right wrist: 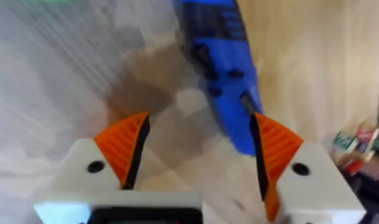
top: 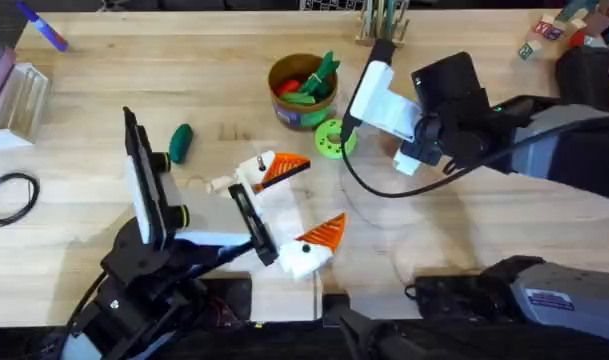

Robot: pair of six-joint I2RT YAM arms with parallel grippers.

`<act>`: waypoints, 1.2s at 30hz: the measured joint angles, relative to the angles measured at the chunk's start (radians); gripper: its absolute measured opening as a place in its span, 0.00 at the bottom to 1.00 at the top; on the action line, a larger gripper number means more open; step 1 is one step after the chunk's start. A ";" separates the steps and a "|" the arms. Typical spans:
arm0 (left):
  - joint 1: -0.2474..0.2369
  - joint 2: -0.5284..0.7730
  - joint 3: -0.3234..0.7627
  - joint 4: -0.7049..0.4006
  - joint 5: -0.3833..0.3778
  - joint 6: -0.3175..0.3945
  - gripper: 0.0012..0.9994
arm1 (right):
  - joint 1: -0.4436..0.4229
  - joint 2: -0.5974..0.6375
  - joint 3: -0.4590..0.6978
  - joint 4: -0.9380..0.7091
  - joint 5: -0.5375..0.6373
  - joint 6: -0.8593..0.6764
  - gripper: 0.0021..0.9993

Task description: Pick up the gripper from the table and insert it into the empty holder that is missing its gripper. Then pick up a screw, insert it into the mounting hole, and use the screwdriver to tighten it. Finally, clean up the table by picking up the vegetable and placing it into the bucket.

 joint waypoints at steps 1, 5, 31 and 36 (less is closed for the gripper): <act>0.000 0.000 0.000 0.000 0.000 0.001 0.98 | 0.000 -0.011 0.002 -0.031 0.000 0.037 0.94; 0.000 0.000 -0.001 0.017 -0.004 0.003 0.99 | 0.000 -0.062 0.011 -0.108 -0.004 0.142 0.94; 0.109 0.858 0.891 -0.832 -0.712 -0.199 0.99 | 0.047 -0.294 0.064 -0.134 -0.007 0.325 0.94; 0.193 0.978 0.949 -0.847 -0.711 -0.198 0.99 | 0.087 -0.294 0.064 -0.135 -0.008 0.331 0.94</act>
